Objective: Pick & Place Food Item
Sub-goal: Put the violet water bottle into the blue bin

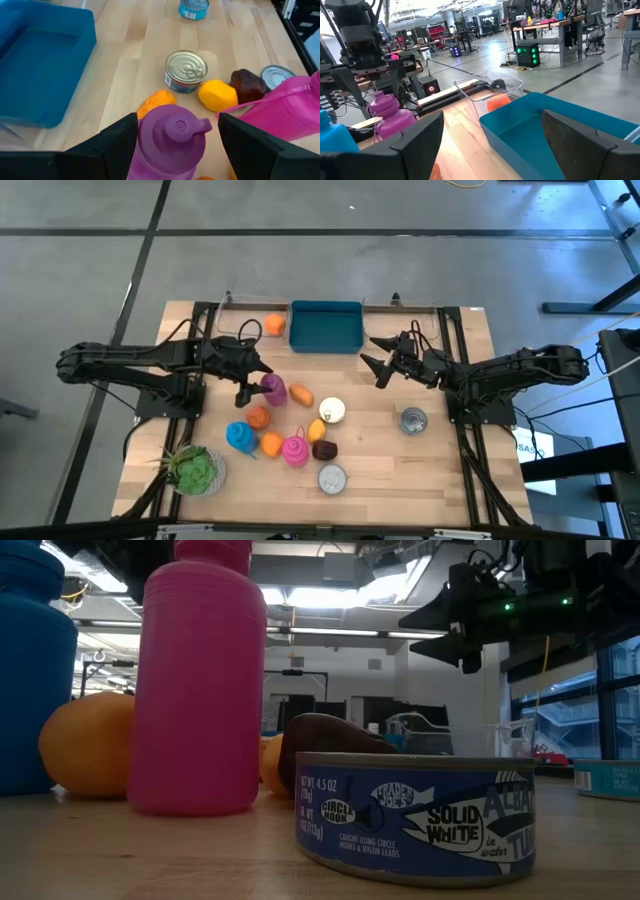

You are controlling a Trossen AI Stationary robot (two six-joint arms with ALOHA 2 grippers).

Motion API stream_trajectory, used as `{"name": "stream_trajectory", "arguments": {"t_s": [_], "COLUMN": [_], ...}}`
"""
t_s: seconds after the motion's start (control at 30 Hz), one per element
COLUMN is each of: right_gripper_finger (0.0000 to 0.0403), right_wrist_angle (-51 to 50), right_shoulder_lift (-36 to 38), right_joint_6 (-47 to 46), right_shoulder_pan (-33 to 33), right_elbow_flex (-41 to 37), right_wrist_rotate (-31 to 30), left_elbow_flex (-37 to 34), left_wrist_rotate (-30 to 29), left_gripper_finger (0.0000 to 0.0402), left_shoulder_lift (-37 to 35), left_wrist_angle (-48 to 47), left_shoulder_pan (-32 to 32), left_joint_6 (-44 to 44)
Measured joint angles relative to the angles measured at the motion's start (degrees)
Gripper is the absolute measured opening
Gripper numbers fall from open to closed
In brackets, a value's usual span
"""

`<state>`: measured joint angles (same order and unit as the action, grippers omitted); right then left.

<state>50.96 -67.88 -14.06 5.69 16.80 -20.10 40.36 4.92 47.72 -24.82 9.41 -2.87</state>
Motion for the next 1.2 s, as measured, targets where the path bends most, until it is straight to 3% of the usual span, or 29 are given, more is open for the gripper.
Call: {"name": "stream_trajectory", "arguments": {"t_s": [0.3, 0.67, 0.93, 1.2], "right_gripper_finger": [0.0334, 0.0334, 0.0334, 0.0334], "right_wrist_angle": [-0.1, -0.1, -0.4, -0.8], "right_shoulder_lift": [0.0, 0.0, 0.0, 0.0], "right_joint_6": [0.1, 0.1, 0.1, 0.0], "right_shoulder_pan": [0.1, 0.9, 0.9, 0.9], "right_elbow_flex": [0.0, 0.0, 0.0, 0.0], "right_wrist_rotate": [0.0, 0.0, 0.0, 0.0], "left_elbow_flex": [0.0, 0.0, 0.1, 0.1], "left_wrist_rotate": [-1.3, -7.4, -7.1, -6.5], "left_gripper_finger": [0.0267, 0.0267, 0.0267, 0.0265], "left_shoulder_lift": [0.3, 2.2, 7.6, 7.5], "left_wrist_angle": [-3.9, -3.6, -1.2, -0.1], "left_shoulder_pan": [0.0, 0.1, 0.1, 0.1], "left_joint_6": [2.0, 5.4, 6.1, 6.3]}}
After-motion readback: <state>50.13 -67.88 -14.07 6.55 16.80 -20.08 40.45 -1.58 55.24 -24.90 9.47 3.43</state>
